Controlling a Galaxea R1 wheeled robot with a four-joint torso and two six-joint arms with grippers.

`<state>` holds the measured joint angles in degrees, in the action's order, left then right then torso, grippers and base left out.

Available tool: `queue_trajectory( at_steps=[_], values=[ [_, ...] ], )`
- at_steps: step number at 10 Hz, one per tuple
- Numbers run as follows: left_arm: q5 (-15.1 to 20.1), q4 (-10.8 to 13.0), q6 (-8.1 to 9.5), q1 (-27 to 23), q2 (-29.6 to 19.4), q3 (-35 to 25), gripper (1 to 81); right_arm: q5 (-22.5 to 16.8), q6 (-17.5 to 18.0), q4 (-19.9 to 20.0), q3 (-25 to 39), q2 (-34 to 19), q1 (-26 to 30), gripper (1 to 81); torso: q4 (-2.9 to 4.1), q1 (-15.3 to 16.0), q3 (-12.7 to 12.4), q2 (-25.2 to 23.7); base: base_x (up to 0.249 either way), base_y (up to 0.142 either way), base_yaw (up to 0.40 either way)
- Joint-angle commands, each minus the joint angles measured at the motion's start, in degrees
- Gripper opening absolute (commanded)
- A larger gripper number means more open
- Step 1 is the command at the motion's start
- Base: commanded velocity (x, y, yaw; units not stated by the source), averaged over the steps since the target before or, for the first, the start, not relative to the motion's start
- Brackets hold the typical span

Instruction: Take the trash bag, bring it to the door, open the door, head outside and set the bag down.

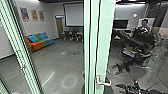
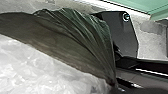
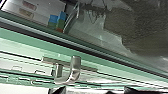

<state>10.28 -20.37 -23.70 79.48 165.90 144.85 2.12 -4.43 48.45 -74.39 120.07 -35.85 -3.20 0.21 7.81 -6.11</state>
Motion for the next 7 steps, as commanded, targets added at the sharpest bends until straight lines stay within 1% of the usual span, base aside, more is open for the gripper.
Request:
queue_trajectory(
  at_steps=[1,4,7],
  values=[
    [3.87,-0.81,0.14,-3.85,-0.30,-0.27,1.0,-5.72,0.29,1.65,-1.18,-0.07,9.16,81.1,0.00,0.00,0.00,0.00,0.000,0.000,0.000],
    [3.87,-0.89,0.23,-3.85,-0.39,-0.27,1.0,-5.99,0.29,1.74,-0.84,2.83,10.66,81.1,0.00,0.02,0.00,0.02,0.000,0.000,0.000],
    [3.87,-1.16,0.14,-3.76,-0.30,-0.27,1.0,-5.98,0.29,1.74,-2.94,6.43,10.31,81.1,0.00,0.02,0.00,0.05,0.000,0.000,0.000]
  ],
)
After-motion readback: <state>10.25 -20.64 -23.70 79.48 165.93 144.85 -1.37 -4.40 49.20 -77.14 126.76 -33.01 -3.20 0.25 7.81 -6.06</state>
